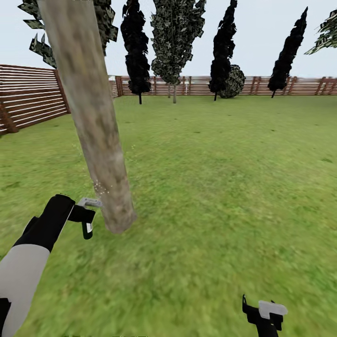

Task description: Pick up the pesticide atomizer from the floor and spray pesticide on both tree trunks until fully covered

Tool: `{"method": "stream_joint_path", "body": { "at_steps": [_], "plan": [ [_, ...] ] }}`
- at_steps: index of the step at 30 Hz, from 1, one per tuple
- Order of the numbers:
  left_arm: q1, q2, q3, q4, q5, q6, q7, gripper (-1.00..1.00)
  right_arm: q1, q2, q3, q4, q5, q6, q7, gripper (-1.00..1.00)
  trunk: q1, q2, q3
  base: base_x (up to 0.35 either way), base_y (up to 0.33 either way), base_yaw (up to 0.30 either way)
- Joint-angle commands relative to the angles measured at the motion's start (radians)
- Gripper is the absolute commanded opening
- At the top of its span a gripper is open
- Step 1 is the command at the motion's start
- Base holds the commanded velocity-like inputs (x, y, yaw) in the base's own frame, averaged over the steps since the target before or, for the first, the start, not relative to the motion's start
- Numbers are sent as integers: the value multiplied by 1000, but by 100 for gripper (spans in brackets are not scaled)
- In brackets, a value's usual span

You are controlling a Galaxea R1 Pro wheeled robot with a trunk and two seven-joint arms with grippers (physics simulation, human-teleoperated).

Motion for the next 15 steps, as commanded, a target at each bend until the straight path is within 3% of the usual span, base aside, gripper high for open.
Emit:
{"method": "stream_joint_path", "body": {
  "at_steps": [1, 5, 11, 15],
  "plan": [
    [16, 1, 2, 0, 1, -2, 2, -100, 0, 0, 0, 0, 0, 0, 0, 100, 0, 0, 0, 0, -272, 248],
    [75, 2, 5, 1, 2, -8, 70, -100, 0, 0, 0, 0, 0, 0, 0, 100, 0, 0, 0, 60, -272, 272],
    [86, -23, 6, 1, 22, -11, 82, -100, 0, 0, 0, 0, 0, 0, 0, 100, 0, 0, 0, 179, -243, 276],
    [88, -34, 6, 1, 42, -12, 82, -100, 0, 0, 0, 0, 0, 0, 0, 100, 0, 0, 0, 225, -210, 60]
  ]
}}
